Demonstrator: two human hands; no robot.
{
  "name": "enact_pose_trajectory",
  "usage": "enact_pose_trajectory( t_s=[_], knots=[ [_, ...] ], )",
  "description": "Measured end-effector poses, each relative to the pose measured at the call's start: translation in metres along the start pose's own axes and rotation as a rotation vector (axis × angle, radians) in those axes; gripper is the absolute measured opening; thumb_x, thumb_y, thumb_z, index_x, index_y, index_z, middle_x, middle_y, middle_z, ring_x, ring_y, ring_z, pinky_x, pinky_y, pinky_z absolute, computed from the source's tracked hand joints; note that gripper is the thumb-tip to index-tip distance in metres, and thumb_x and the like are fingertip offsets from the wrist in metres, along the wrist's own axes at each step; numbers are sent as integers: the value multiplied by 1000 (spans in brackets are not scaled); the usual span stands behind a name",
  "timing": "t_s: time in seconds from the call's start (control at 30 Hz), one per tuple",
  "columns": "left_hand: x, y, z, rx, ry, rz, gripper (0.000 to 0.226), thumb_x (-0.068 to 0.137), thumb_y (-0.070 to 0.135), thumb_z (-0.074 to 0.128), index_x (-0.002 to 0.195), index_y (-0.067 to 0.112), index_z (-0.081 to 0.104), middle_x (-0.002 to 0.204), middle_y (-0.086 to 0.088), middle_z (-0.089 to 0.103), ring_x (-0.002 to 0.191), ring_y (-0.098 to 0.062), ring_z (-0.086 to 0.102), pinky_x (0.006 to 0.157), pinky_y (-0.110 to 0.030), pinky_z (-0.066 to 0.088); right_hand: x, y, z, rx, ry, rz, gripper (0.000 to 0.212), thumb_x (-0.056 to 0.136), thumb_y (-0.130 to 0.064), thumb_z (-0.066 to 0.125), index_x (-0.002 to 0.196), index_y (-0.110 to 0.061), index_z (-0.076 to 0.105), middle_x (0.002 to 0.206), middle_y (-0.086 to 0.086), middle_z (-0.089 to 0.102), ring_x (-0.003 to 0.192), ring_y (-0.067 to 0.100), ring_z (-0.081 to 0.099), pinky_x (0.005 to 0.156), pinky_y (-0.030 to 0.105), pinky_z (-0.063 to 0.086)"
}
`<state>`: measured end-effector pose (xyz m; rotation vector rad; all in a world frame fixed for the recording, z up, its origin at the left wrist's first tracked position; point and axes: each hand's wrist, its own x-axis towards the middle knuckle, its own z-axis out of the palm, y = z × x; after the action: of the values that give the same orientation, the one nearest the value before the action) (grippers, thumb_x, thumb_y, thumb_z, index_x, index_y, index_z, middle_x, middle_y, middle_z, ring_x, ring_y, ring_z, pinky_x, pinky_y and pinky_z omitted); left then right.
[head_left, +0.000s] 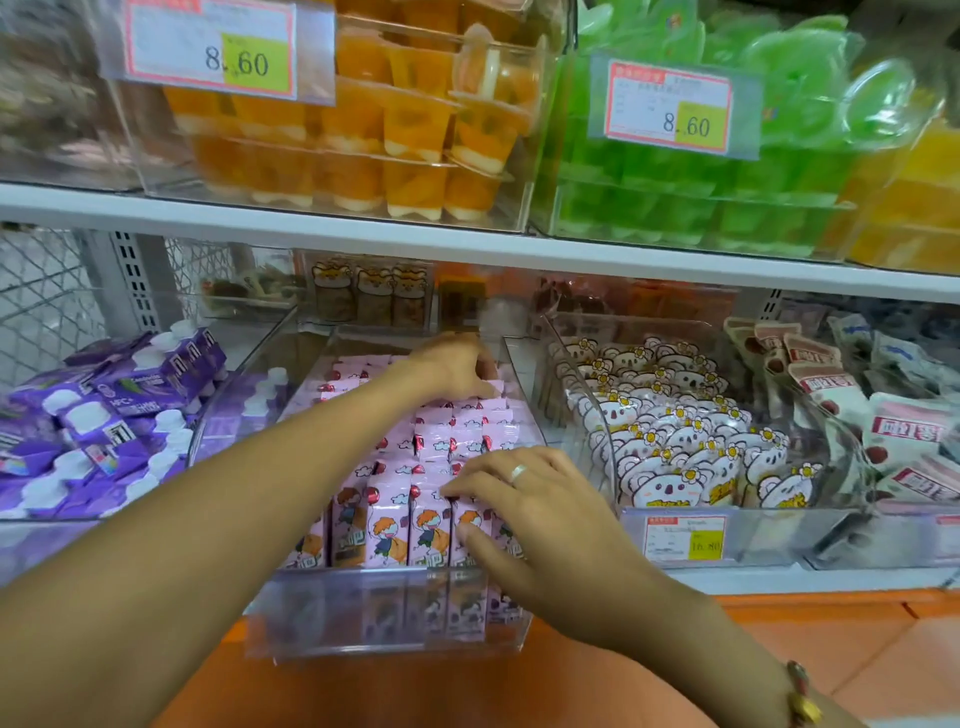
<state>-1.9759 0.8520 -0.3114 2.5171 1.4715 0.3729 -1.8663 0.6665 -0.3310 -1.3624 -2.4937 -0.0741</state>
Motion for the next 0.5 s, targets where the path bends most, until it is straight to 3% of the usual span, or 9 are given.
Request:
enact_pose_trajectory(
  t_s=[0.1,0.3,0.4,0.5],
  knots=[
    [-2,5,-1,-144,97,-68,23,93,27,60,110,12,65,111,-8,66,97,-24,62,81,-34,52,0,0,1,-6,22,-1,32,96,-35,44,124,-26,58,122,-8,58,114,10,48,98,19,17],
    [-28,19,-19,-585,483,-188,19,99,23,50,105,10,60,101,-8,67,96,-28,64,86,-38,53,0,3,4,-18,50,-21,32,97,-34,44,124,-26,57,123,-8,57,115,11,47,98,18,15],
    [-64,23,-25,-824,716,-266,25,98,28,50,109,7,57,103,-5,65,90,-16,62,75,-27,51,0,3,4,-17,51,-28,32,97,-35,43,125,-26,57,124,-9,57,116,10,47,99,17,15],
    [-108,25,-28,-940,910,-179,13,98,24,50,106,13,52,101,-4,63,87,-11,60,74,-21,50,0,3,5,-9,76,-35,31,98,-35,44,124,-27,57,124,-10,56,116,9,46,97,16,17]
  ],
)
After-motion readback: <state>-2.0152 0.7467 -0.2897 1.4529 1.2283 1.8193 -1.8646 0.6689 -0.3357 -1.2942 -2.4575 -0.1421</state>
